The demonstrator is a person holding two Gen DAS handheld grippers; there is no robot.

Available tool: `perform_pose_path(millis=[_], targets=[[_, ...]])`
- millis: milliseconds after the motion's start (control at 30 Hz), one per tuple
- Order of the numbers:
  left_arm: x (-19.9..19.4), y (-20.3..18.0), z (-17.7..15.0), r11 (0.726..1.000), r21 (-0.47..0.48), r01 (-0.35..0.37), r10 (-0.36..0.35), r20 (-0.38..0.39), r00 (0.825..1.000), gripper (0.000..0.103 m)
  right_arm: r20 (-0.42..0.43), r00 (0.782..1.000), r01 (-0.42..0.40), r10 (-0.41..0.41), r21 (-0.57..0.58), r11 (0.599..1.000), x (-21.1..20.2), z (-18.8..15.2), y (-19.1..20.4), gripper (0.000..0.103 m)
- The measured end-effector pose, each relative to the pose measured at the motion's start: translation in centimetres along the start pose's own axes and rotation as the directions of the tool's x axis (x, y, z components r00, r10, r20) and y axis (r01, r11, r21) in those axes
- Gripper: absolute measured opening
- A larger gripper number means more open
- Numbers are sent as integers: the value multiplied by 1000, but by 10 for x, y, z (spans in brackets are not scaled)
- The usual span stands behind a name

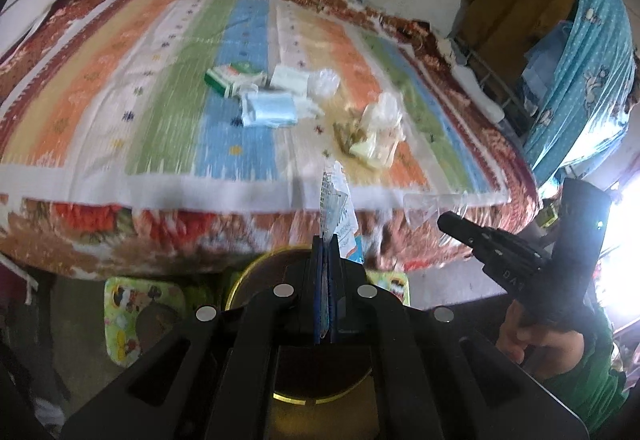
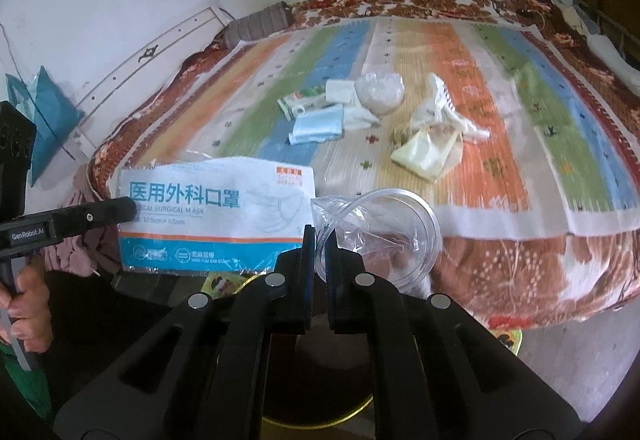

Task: Collect trash
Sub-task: 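Open left tool over the bin while right tool releases the cup into it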

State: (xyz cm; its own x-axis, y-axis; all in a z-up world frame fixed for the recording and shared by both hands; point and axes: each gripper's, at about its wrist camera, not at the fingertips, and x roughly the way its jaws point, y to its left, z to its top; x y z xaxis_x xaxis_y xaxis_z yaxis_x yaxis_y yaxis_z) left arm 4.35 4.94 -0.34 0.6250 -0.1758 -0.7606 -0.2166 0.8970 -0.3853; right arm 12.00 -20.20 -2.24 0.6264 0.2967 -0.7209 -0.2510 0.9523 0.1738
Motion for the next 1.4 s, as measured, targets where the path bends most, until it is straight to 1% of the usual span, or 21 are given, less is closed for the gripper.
perform_pose_path(millis=[167,267,333,433,467,533,600,700,767,900,1000,1033,1067,1100,1167,1200,1233,1267,1333,1400], targets=[[0,0,-17,1000,-7,4,-4,-55,998,1,-33,999,0,1,23,1000,1,-19,-1,4],[5,-7,-28,1000,16,-18,19,-82,996,1,-65,998,12,-11,17,1000,4,-31,1,4],[11,-11,-36,998,25,-60,62,-102,993,1,-86,996,20,-19,8,1000,6,-37,4,4],[21,-14,-42,995,32,-94,98,-141,985,1,-113,993,33,-34,-8,999,11,-44,9,4],[25,-14,-43,993,35,-115,119,-153,981,1,-128,991,37,-39,-16,999,14,-47,11,4],[31,-14,-44,991,33,-129,133,-177,975,1,-157,987,29,-32,-18,999,20,-50,13,4],[40,-14,-45,993,22,-117,119,-201,972,1,-198,980,34,-34,-5,999,31,-54,11,4],[60,-12,-47,992,-7,-130,124,-253,959,1,-269,963,29,-14,51,998,48,-60,3,4],[80,-9,-46,987,-32,-158,141,-297,944,1,-308,951,24,1,77,997,58,-64,0,5],[100,-3,-44,976,-52,-209,180,-339,923,2,-349,937,22,24,127,992,71,-68,-7,6],[104,1,-42,975,-68,-213,176,-351,920,3,-368,929,25,36,160,987,80,-69,-11,6],[103,4,-42,973,-76,-217,178,-349,920,8,-373,927,25,40,167,986,82,-69,-12,9],[101,7,-41,970,-90,-228,185,-343,921,13,-381,923,22,48,176,984,85,-70,-13,21],[97,10,-39,966,-107,-237,191,-328,925,16,-384,922,21,51,181,983,87,-70,-13,26],[83,19,-31,952,-152,-265,220,-262,940,21,-384,922,12,58,177,984,88,-69,-11,28],[75,22,-27,948,-170,-268,227,-228,947,27,-382,922,8,60,173,985,88,-68,-9,28],[70,24,-24,948,-188,-259,219,-206,954,33,-379,924,7,59,169,986,87,-67,-9,32],[67,26,-21,948,-206,-242,203,-193,960,41,-373,926,8,54,163,987,86,-66,-8,37],[65,28,-19,947,-217,-238,198,-190,962,41,-368,928,7,51,156,988,85,-65,-7,41],[65,27,-18,950,-208,-235,196,-189,962,43,-363,931,11,44,148,989,83,-64,-8,43]])
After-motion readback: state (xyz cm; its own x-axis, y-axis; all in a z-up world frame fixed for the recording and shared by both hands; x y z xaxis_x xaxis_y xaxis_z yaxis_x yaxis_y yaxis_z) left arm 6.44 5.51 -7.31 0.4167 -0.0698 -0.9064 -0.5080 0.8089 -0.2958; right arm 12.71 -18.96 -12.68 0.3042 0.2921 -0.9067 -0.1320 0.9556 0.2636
